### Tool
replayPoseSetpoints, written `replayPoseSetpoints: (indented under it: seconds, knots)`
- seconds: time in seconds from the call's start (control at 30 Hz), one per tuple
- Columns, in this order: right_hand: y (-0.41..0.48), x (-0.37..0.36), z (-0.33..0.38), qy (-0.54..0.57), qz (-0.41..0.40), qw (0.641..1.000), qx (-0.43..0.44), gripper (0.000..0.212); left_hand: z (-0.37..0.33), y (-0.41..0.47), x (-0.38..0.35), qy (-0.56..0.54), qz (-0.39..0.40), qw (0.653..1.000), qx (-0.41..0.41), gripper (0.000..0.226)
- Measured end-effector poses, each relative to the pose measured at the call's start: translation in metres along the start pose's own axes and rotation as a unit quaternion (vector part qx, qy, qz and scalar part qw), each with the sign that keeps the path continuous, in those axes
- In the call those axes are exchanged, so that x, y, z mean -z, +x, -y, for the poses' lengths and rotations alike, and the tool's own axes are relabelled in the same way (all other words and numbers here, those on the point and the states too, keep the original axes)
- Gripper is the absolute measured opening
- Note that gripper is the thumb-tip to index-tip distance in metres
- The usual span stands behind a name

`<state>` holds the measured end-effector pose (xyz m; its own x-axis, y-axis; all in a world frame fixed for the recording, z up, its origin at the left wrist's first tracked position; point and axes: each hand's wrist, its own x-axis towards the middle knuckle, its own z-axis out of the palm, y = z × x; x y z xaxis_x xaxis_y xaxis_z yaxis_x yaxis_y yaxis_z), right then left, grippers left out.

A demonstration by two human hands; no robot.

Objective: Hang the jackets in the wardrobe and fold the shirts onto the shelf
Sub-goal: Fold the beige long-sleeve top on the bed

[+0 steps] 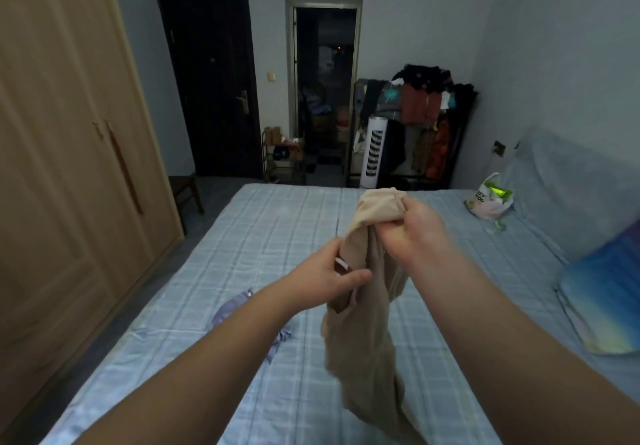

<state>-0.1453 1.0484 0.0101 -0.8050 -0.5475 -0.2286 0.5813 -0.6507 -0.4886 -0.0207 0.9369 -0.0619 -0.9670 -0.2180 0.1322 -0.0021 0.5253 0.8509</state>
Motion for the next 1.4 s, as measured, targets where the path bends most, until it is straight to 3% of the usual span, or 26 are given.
replayPoseSetpoints:
  seconds: [0.07, 0.13, 0.2, 0.27, 0.37, 0.47, 0.57, 0.67, 0.8, 0.87, 0.93, 1.03, 1.13, 1.23, 1.3, 1.4]
  knots:
    - [-0.011, 0.005, -0.008, -0.025, -0.005, 1.000, -0.008, 0.031, -0.006, 0.002, -0.003, 0.020, -0.079, 0.997, -0.007, 0.016]
    - [-0.024, 0.011, -0.012, -0.055, -0.022, 0.998, -0.018, 0.035, -0.010, 0.006, -0.001, 0.016, -0.166, 0.986, -0.006, 0.017]
    - [-0.033, 0.019, -0.007, -0.094, -0.039, 0.994, -0.028, 0.034, -0.016, 0.006, 0.008, -0.028, -0.192, 0.981, 0.018, 0.015]
    - [-0.040, 0.028, 0.003, -0.203, -0.058, 0.977, -0.031, 0.028, -0.021, 0.005, 0.021, -0.062, -0.189, 0.980, 0.026, 0.014]
    - [-0.050, 0.036, 0.011, -0.437, -0.100, 0.893, -0.038, 0.026, -0.029, 0.004, 0.040, -0.087, -0.154, 0.984, 0.022, 0.012]
    - [-0.049, 0.042, 0.007, -0.588, -0.138, 0.796, 0.051, 0.025, -0.037, 0.005, 0.048, -0.086, -0.115, 0.990, 0.014, 0.017]
    - [-0.048, 0.048, -0.004, -0.689, -0.030, 0.689, 0.220, 0.029, -0.045, 0.002, 0.048, -0.063, -0.086, 0.994, 0.006, 0.016]
    - [-0.052, 0.042, -0.020, -0.740, 0.086, 0.628, 0.224, 0.048, -0.045, -0.002, 0.047, -0.063, -0.058, 0.996, -0.002, 0.014]
    - [-0.056, 0.028, -0.042, -0.743, 0.126, 0.634, 0.174, 0.023, -0.040, -0.011, 0.053, -0.047, -0.046, 0.998, -0.002, 0.018]
    - [-0.057, 0.025, -0.050, -0.715, 0.154, 0.663, 0.158, 0.023, -0.036, -0.013, 0.059, -0.041, -0.057, 0.997, 0.007, 0.018]
    - [-0.061, 0.021, -0.060, -0.709, 0.169, 0.668, 0.154, 0.025, -0.032, -0.015, 0.064, -0.037, -0.064, 0.997, 0.022, 0.019]
    - [-0.059, 0.018, -0.070, -0.754, 0.122, 0.611, 0.206, 0.010, -0.027, -0.018, 0.067, -0.008, -0.066, 0.998, 0.023, 0.021]
    - [-0.052, 0.017, -0.070, -0.768, 0.097, 0.600, 0.203, 0.027, -0.019, -0.020, 0.070, 0.053, -0.068, 0.996, 0.012, 0.029]
    - [-0.048, 0.012, -0.064, -0.789, 0.046, 0.567, 0.233, 0.036, -0.011, -0.026, 0.076, 0.111, -0.018, 0.994, 0.007, 0.026]
    - [-0.049, 0.010, -0.062, -0.772, 0.044, 0.589, 0.235, 0.032, -0.003, -0.029, 0.083, 0.158, 0.023, 0.987, 0.025, 0.021]
    - [-0.050, 0.011, -0.061, -0.711, 0.052, 0.668, 0.213, 0.032, 0.015, -0.031, 0.092, 0.262, 0.081, 0.959, 0.077, 0.015]
